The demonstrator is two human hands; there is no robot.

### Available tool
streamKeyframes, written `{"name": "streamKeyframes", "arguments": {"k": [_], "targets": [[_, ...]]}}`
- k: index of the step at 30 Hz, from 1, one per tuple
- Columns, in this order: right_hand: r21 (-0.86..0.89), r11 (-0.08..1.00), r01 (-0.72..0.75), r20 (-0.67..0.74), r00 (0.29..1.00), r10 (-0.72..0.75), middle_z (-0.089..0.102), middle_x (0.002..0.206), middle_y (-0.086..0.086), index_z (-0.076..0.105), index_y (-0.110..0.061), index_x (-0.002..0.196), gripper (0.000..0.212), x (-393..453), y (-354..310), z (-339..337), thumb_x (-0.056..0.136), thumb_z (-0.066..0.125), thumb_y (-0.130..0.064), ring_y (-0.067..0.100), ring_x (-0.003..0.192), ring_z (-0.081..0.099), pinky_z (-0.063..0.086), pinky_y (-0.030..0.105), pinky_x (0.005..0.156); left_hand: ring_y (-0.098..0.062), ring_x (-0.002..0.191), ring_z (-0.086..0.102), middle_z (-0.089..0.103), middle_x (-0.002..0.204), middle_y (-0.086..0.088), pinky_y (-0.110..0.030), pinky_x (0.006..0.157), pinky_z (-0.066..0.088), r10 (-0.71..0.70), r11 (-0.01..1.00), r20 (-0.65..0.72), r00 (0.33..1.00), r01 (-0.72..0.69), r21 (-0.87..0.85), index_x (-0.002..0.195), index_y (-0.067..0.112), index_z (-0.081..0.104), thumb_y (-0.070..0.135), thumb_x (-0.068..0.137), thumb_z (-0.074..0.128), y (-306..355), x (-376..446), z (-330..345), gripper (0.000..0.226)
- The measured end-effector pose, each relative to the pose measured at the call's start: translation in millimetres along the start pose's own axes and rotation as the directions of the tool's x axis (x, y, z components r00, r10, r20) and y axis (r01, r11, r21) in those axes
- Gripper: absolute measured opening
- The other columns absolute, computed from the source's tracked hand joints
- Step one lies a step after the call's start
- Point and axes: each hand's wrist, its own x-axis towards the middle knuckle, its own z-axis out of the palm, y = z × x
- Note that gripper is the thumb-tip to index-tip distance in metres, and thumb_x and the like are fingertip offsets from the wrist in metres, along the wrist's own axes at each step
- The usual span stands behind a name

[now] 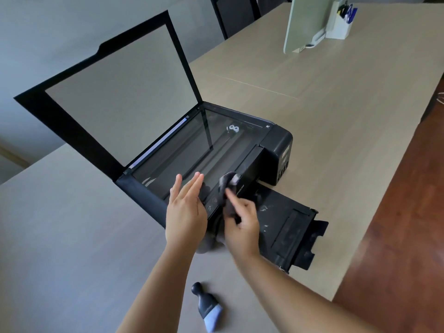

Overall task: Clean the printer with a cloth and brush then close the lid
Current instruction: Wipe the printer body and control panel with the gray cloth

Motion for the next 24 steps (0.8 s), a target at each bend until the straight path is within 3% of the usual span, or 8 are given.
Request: {"name": "streamKeyframes", "arguments": {"k": [2,4,9,13,17,20,22,24], "targets": [[-0.025,0.997,0.072,0.133,0.989,-0.068,0.051,0.105,0.005,0.063,-0.029,0.119,0.058,-14,0,-4,0.084,0.050,0.016,-0.001,0.088,0.058,0.044,0.008,0.081,-0.020,0.147,0.021,0.048,0.145,0.012,-0.041,0.113,0.032,-0.015,1.000,-0.031,0.999,0.015,-0.018,0.140,0.020,0.050,-0.001,0.087,0.029,-1,1,1,0.061],[-0.072,0.991,0.109,0.141,0.985,-0.098,0.054,0.107,0.002,0.063,-0.030,0.119,0.056,-11,2,-9,0.085,0.052,0.013,0.001,0.096,0.058,0.044,0.009,0.085,-0.019,0.146,0.022,0.049,0.144,0.012,-0.035,0.111,0.032,-0.015,1.000,-0.047,0.999,0.014,-0.011,0.140,0.020,0.051,0.002,0.087,0.027,0,0,0,0.061],[-0.312,0.948,-0.063,-0.140,0.990,0.019,0.056,0.112,0.003,0.061,-0.028,0.122,0.033,95,-20,-23,0.095,0.050,-0.013,0.016,0.102,0.057,0.034,0.010,0.079,-0.020,0.146,0.022,0.050,0.143,0.013,-0.031,0.108,0.031,0.012,1.000,-0.045,0.999,-0.012,0.010,0.139,0.020,0.052,-0.001,0.091,0.032,2,-1,1,0.056],[-0.273,0.959,-0.077,-0.195,0.981,0.023,0.061,0.120,0.001,0.062,-0.030,0.122,0.033,130,-17,-35,0.097,0.048,-0.015,0.017,0.107,0.060,0.046,0.024,0.089,-0.023,0.146,0.024,0.052,0.142,0.010,-0.036,0.106,0.037,0.020,1.000,-0.042,0.999,-0.019,0.014,0.138,0.018,0.053,-0.004,0.091,0.035,1,-1,1,0.055],[-0.179,0.964,-0.198,-0.298,0.945,0.139,0.066,0.117,0.003,0.064,-0.016,0.123,0.031,89,-3,-21,0.093,0.057,-0.013,0.015,0.108,0.060,0.039,0.006,0.081,-0.024,0.145,0.026,0.052,0.141,0.011,-0.033,0.105,0.036,0.028,0.999,-0.040,0.999,-0.027,0.029,0.138,0.018,0.054,-0.006,0.091,0.038,0,-1,2,0.055],[-0.290,0.954,-0.075,-0.176,0.984,0.024,0.061,0.107,0.006,0.062,-0.012,0.125,0.032,68,-11,-20,0.093,0.056,-0.011,0.019,0.100,0.060,0.035,0.000,0.071,-0.024,0.145,0.026,0.053,0.141,0.010,-0.038,0.105,0.040,0.038,0.999,-0.037,0.999,-0.037,0.039,0.137,0.018,0.054,-0.003,0.091,0.037,-1,0,2,0.053],[-0.551,0.834,-0.007,-0.068,0.997,-0.037,0.057,0.114,0.006,0.056,-0.023,0.130,0.036,91,-27,-31,0.095,0.050,-0.017,0.024,0.103,0.058,0.040,0.018,0.078,-0.026,0.145,0.027,0.054,0.140,0.009,-0.040,0.104,0.041,0.049,0.998,-0.031,0.998,-0.048,0.048,0.137,0.017,0.054,0.000,0.091,0.036,-2,-1,3,0.052],[-0.800,0.600,-0.007,-0.004,1.000,0.007,0.054,0.117,0.007,0.053,-0.029,0.127,0.035,125,-46,-45,0.095,0.044,-0.019,0.032,0.103,0.057,0.041,0.032,0.076,-0.028,0.144,0.028,0.055,0.139,0.007,-0.041,0.104,0.041,0.055,0.997,-0.031,0.998,-0.053,0.054,0.136,0.016,0.055,0.000,0.091,0.038,-2,-1,4,0.051]]}}
